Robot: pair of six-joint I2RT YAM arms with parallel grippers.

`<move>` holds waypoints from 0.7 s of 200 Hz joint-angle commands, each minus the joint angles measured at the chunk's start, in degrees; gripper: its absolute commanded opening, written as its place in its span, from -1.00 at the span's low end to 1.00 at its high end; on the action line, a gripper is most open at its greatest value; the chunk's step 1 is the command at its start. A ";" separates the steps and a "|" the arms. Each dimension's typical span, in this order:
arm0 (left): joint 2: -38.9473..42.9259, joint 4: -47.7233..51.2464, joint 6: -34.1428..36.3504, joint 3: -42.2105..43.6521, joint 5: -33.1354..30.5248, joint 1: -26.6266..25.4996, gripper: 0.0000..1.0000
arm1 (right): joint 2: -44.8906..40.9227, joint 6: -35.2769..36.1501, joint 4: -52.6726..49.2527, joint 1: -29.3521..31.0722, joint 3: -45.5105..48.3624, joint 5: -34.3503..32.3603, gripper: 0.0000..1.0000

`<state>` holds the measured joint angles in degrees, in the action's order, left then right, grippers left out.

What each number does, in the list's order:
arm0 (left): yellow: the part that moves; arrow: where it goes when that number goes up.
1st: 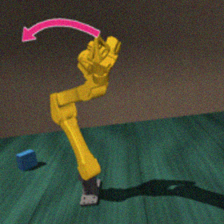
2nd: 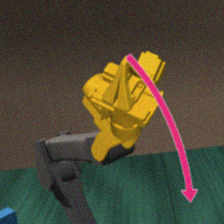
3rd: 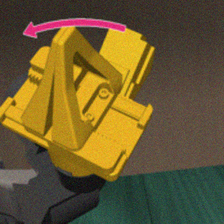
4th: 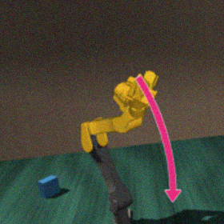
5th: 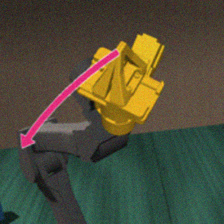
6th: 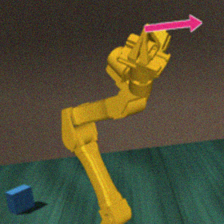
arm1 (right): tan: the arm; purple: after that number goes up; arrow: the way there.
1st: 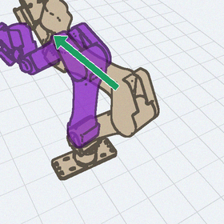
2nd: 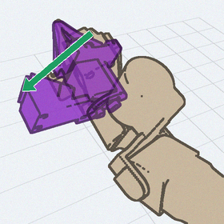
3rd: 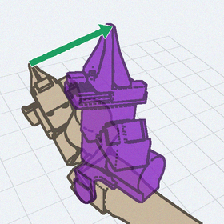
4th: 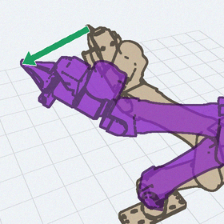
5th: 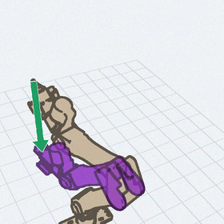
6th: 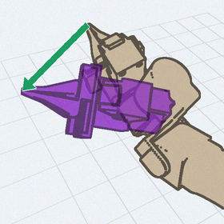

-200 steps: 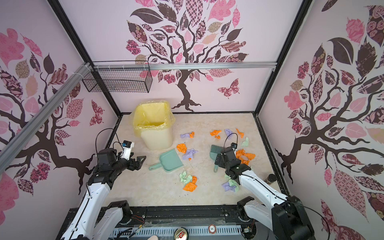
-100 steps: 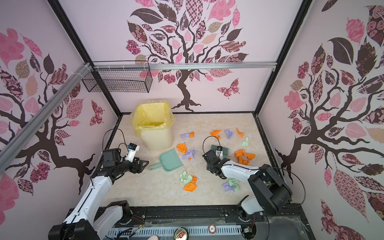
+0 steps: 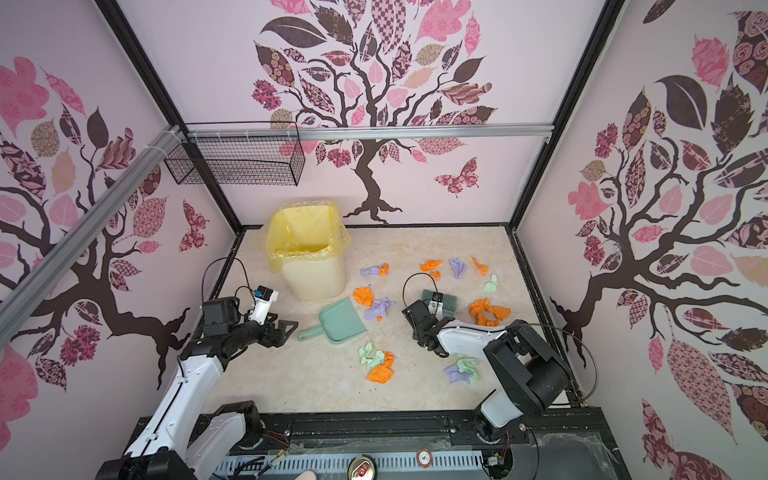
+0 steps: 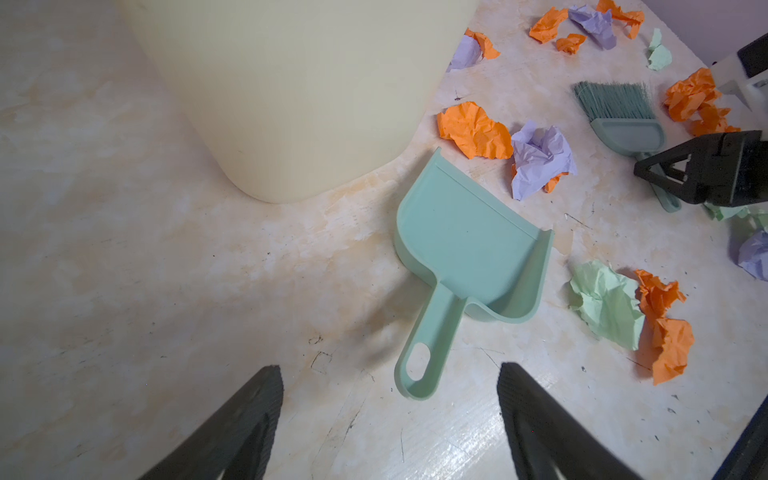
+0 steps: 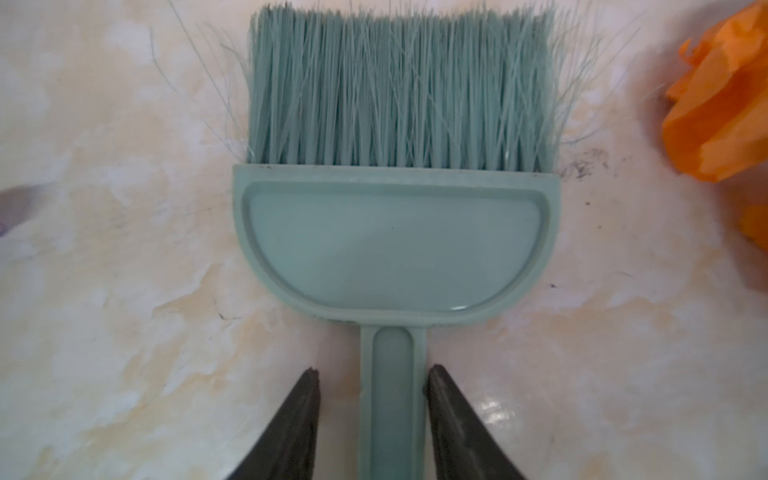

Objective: Sweep away the paper scraps from the table
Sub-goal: 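Close the right gripper on the mint-green brush handle while the left arm rises, then lift the brush with the right gripper while the left gripper reaches toward it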

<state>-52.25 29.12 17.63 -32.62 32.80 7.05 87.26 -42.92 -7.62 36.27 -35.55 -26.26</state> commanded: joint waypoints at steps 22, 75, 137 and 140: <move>-2.21 2.75 1.09 -5.23 5.11 0.18 0.71 | -1.17 -0.73 -2.62 0.22 3.18 2.09 -0.37; -1.80 4.37 0.13 -7.99 9.29 -0.49 0.72 | -5.87 -0.35 -5.02 0.24 5.87 1.63 -0.49; -5.13 7.84 -4.14 -16.05 15.29 -7.32 0.73 | -19.29 5.03 -11.09 0.54 3.71 4.16 -0.49; -5.88 8.26 -4.43 -16.70 16.22 -7.62 0.73 | -20.08 5.43 -11.22 0.49 3.53 4.27 -0.49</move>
<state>-55.18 35.11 16.12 -44.16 42.46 0.99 73.93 -40.80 -13.98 36.32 -29.45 -23.07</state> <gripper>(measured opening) 0.865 0.260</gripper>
